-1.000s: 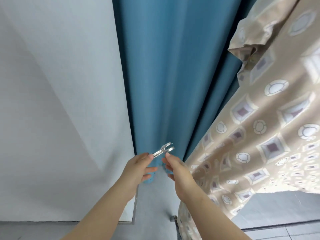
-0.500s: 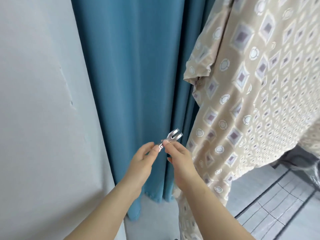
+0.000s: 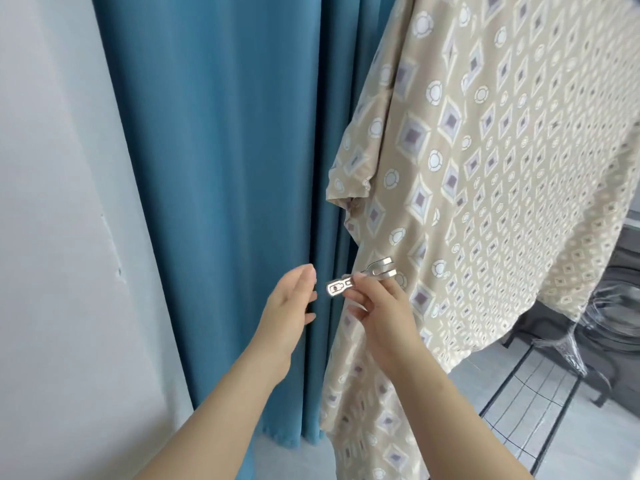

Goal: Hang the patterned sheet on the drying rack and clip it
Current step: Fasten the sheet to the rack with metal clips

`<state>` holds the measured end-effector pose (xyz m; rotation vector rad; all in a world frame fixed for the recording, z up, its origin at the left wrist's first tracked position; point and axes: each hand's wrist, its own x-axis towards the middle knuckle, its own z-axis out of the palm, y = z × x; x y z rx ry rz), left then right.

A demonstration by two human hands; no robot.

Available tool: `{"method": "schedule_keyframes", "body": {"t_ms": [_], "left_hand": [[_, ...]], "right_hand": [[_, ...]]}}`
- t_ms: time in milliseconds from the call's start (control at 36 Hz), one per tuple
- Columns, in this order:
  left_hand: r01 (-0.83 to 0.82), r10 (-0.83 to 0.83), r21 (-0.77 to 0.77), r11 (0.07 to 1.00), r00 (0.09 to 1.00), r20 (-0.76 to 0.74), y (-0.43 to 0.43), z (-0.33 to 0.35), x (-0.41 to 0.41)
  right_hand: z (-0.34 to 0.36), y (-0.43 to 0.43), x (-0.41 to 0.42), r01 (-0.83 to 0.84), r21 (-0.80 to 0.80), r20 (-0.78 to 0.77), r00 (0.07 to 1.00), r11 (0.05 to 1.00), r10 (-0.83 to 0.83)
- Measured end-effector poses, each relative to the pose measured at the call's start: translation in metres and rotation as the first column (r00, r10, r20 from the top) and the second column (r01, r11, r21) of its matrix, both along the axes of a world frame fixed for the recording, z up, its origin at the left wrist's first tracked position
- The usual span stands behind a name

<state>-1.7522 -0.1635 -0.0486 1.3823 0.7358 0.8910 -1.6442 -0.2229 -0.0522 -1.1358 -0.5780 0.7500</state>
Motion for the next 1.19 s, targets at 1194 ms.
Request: {"method": "schedule_keyframes", "body": {"t_ms": [1194], "left_hand": [[-0.516,0.505,0.067,0.854,0.853,0.130,0.086,0.182,0.073]], "right_hand": [[0.127,-0.002,0.084,0.030,0.178,0.110,0.993,0.984,-0.051]]}}
